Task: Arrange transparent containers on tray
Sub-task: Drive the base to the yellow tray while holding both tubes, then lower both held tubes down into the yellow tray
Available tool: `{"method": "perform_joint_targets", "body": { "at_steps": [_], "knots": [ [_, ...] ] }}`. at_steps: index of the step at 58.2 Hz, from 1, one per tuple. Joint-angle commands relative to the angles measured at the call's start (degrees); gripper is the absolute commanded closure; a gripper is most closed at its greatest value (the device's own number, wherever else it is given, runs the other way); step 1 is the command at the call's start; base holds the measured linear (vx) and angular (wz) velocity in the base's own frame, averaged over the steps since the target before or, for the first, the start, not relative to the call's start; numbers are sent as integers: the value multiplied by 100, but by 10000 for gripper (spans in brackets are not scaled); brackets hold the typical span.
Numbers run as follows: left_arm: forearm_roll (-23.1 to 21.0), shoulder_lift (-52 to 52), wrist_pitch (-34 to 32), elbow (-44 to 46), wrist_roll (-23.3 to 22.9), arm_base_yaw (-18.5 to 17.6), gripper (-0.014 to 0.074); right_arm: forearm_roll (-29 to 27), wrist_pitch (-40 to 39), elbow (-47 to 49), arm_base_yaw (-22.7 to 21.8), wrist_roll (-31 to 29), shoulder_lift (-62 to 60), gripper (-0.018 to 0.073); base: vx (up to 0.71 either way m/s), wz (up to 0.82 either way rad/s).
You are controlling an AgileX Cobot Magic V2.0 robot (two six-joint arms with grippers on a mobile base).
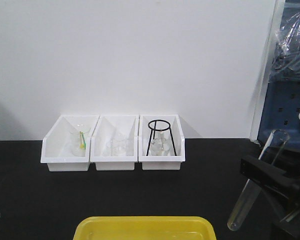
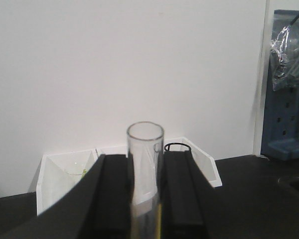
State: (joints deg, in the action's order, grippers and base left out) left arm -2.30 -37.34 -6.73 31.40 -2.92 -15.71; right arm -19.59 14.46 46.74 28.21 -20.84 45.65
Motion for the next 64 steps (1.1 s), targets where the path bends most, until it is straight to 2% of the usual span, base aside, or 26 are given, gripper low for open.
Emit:
{"method": "perform_joint_targets", "body": {
  "at_steps": [1, 64],
  "knots": [
    [-20, -4, -464, 205, -30, -31, 447, -32, -440, 162, -41, -17, -34, 432, 13, 4],
    [-20, -4, -464, 205, -30, -31, 447, -32, -444, 162, -41, -17, -34, 432, 3, 1]
  ]
}}
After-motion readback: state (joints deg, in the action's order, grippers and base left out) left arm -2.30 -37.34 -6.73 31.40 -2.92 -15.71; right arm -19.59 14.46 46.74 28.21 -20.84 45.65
